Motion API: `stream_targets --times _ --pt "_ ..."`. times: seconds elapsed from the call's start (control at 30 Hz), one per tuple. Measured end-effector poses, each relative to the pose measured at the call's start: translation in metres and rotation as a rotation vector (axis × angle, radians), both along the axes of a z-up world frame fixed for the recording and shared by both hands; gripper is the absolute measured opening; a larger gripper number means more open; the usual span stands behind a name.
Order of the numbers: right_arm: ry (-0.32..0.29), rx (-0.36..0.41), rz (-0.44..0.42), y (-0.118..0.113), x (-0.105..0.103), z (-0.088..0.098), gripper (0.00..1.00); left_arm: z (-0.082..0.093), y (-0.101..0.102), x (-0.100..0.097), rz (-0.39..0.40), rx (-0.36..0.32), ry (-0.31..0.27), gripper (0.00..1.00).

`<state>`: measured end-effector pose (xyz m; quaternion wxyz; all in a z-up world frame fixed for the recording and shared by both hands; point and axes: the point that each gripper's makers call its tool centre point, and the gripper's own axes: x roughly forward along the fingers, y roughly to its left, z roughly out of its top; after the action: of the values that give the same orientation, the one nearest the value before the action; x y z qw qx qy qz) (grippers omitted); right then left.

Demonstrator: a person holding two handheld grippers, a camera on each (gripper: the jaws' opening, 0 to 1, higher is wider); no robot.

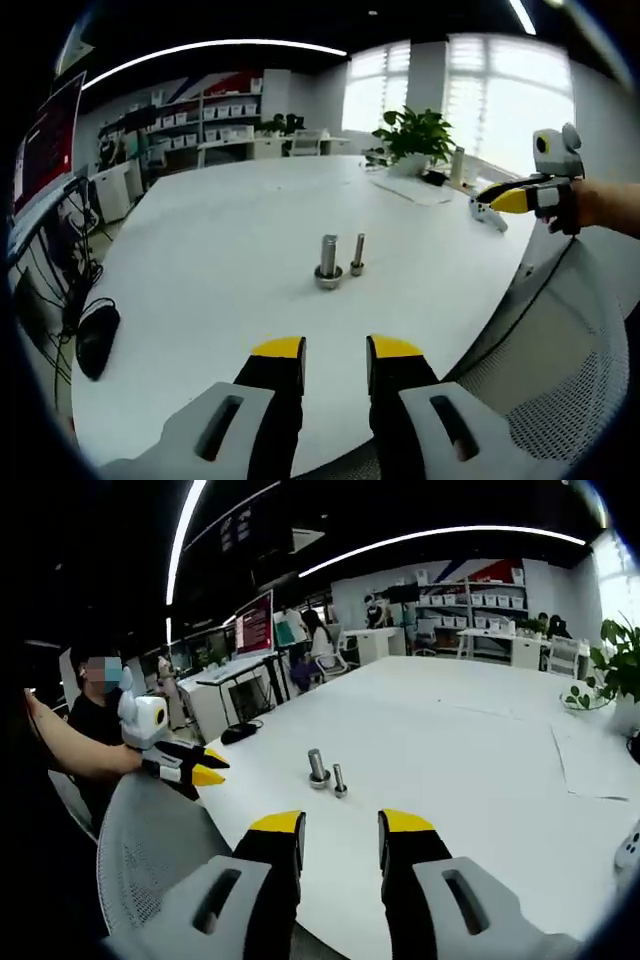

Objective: Place the washer onto the threaded stud by aligning its center hole with the stud, sliding it down to the base, and recovering from edge contact or off-axis alignment until the washer reaches the visible bottom stop.

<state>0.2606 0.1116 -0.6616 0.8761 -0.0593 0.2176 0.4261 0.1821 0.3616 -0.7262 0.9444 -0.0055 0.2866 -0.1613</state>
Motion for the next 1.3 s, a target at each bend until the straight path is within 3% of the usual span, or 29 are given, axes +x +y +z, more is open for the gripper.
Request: stream_targets --times 0.07,0.17,0.23,0.3,0.37,0.5,0.57,0.67,0.73,0.83,0.93,1.07,1.13,1.2,1.3 --pt "-0.025 -0.044 0.001 -0.007 -0.003 0.001 0.34 -0.004 0.0 0.0 0.005 0.015 0.025 0.24" --pt "-0.1 -0.093 0.005 -0.019 -0.004 0.005 0.33 -0.009 0.005 -0.005 0.009 0.105 0.042 0.26" --pt "-0.08 -0.09 -0.004 -0.024 -0.009 -0.005 0.33 -0.012 0.009 -0.005 0.003 0.141 0.054 0.25" --pt "-0.099 -0.118 0.0 -0.03 -0.015 -0.017 0.33 -0.013 0.01 -0.002 0.014 0.123 0.075 0.25" --pt "-0.134 -0.173 0.007 -0.036 -0.019 -0.023 0.33 -0.011 0.011 -0.003 0.027 0.129 0.065 0.26" --pt "-0.141 -0.147 0.007 -0.032 -0.029 -0.035 0.33 -0.009 0.014 -0.006 0.032 0.179 0.044 0.26" --pt "-0.181 -0.172 0.015 -0.028 -0.031 -0.039 0.33 -0.007 0.017 -0.005 0.047 0.189 0.039 0.26" --pt "-0.171 -0.198 0.049 -0.02 -0.039 -0.048 0.31 -0.006 0.02 -0.008 0.071 0.201 0.035 0.26" --pt "-0.154 -0.156 0.028 -0.02 -0.035 -0.045 0.31 -0.007 0.023 -0.011 0.09 0.211 0.046 0.25" --pt "-0.073 -0.134 0.016 -0.024 -0.035 -0.054 0.3 -0.004 0.024 -0.012 0.114 0.197 0.035 0.25" --pt "-0.079 -0.142 0.023 -0.023 -0.037 -0.054 0.29 -0.005 0.028 -0.014 0.142 0.195 0.035 0.25" --pt "-0.068 -0.159 0.008 -0.027 -0.038 -0.057 0.27 -0.002 0.034 -0.019 0.217 0.139 0.022 0.25" --pt "-0.06 -0.137 0.014 -0.025 -0.039 -0.056 0.27 -0.008 0.043 -0.025 0.262 0.156 0.057 0.23" --pt "-0.053 -0.133 0.027 -0.023 -0.042 -0.056 0.27 -0.005 0.041 -0.022 0.279 0.082 0.028 0.23" --pt "-0.02 -0.113 0.025 -0.024 -0.045 -0.058 0.27 -0.005 0.041 -0.025 0.277 0.102 0.032 0.23"
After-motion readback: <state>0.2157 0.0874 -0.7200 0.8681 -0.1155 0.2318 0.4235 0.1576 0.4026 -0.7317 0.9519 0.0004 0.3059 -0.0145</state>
